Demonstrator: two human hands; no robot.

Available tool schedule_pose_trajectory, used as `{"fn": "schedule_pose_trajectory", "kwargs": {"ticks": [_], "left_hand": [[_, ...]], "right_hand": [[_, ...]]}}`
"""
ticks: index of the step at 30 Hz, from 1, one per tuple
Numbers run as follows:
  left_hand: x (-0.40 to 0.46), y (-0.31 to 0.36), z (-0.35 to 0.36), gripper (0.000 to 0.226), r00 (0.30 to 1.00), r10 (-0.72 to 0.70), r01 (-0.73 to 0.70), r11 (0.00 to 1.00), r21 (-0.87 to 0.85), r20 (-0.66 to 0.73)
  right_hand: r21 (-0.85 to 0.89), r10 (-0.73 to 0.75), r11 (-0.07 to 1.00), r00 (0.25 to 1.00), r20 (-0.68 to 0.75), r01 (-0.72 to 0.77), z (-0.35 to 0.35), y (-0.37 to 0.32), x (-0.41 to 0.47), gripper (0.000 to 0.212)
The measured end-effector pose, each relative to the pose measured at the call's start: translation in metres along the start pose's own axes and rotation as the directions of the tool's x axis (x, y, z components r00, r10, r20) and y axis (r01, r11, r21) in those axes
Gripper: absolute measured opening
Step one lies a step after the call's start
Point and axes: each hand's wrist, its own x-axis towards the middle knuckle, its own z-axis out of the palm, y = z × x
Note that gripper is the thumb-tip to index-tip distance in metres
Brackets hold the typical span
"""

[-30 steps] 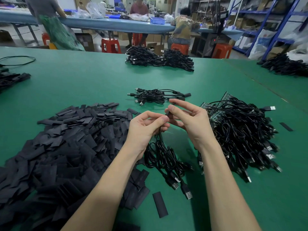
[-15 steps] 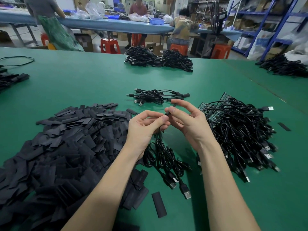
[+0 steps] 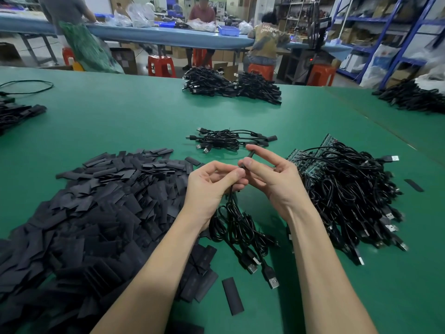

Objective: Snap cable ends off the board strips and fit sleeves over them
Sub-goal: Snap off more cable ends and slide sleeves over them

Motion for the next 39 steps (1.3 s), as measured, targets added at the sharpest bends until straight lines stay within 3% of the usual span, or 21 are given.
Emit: {"fn": "schedule_pose_trajectory", "kwargs": {"ticks": [20, 31, 39], "left_hand": [[0.0002, -0.0031, 0.0003, 0.007, 1.000, 0.002, -0.001, 0.999, 0.045, -0.030], [0.0011, -0.0054, 0.0025, 0.008, 0.999, 0.038, -0.037, 0.998, 0.046, -0.020], [0.0006, -0.0077, 0.0001, 0.008, 0.989, 0.146, -0.141, 0.972, 0.188, -0.013]], "right_hand": [[-0.067, -0.013, 0.998, 1.000, 0.009, 0.014, -0.0029, -0.0007, 0.0002, 0.041], [0.037, 0.000, 0.999, 0.998, -0.059, 0.002, 0.0001, -0.0001, 0.0029, 0.031], [0.030, 0.017, 0.999, 0.994, -0.110, -0.014, 0.0022, 0.0006, 0.0032, 0.032]]}}
